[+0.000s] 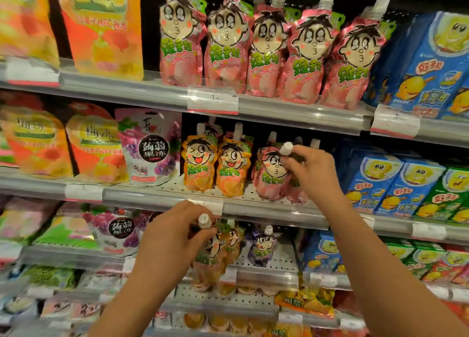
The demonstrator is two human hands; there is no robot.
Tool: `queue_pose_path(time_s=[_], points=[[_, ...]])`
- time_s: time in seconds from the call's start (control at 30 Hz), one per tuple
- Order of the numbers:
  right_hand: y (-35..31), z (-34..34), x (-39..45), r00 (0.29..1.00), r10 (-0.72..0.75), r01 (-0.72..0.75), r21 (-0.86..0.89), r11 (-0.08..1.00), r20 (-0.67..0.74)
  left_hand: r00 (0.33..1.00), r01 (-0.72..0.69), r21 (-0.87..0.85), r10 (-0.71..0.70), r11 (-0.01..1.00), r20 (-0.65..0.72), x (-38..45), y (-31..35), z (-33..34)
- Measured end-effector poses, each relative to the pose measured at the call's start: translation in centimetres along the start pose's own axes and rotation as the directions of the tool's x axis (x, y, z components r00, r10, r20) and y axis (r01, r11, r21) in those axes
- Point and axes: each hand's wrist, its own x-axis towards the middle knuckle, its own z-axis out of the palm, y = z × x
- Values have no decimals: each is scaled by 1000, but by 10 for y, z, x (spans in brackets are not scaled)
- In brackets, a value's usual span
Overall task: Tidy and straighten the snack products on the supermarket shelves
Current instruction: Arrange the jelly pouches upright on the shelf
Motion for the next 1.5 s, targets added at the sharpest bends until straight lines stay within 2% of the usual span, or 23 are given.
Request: queue_pose_path(time_s=[0.1,0.27,0.37,0.47,0.5,0.53,0.6,0.67,0.7,0.77,0.87,0.93,1.07,1.13,1.23,1.37,1.5], points=[[8,13,3,996,60,-58,-28,998,61,1000,7,-14,-7,1000,9,-2,-6,0],[1,9,3,994,104,-101,-65,993,35,999,28,2,-28,1000,22,1,-11,7],[-4,1,-9,993,95,-96,-5,995,-75,999,39,-15,-38,999,37,2,-9,14],[-19,-4,-46,973,8,-8,0,1000,-231,996,67,-35,-65,997,60,3,-10,24],[-24,-2,-63,970,-15,18,12,1000,-243,994,82,-38,-79,996,72,2,-10,28],[-29,0,-79,978,-13,23,46,999,-206,993,93,-42,-89,995,81,1,-11,32],[-39,10,-111,997,79,-82,180,980,27,990,103,-56,-97,993,100,-1,-10,41],[-45,24,-136,940,113,-184,198,963,323,986,107,-56,-99,993,133,-3,-8,49],[-45,33,-147,899,112,-199,168,966,423,982,110,-52,-100,993,158,-3,-7,52],[-45,47,-163,841,110,-255,209,944,529,973,113,-46,-102,993,206,-4,-4,58],[-37,56,-175,858,146,-307,264,914,492,960,131,-81,-106,988,260,-8,-3,66],[-32,57,-179,869,168,-303,235,924,465,947,137,-83,-106,987,303,-15,-5,71],[-20,64,-191,844,226,-336,151,930,487,885,180,-144,-97,973,455,-25,-18,75],[-13,69,-198,842,239,-319,91,943,484,869,202,-169,-97,965,486,-26,-27,72],[-7,74,-204,838,285,-337,31,941,465,891,247,-147,-165,958,422,-20,-51,71],[-5,75,-206,835,331,-390,50,919,439,905,307,57,-310,950,292,0,-100,87],[-6,69,-208,833,373,-430,54,901,408,908,325,186,-361,927,214,24,-130,110]])
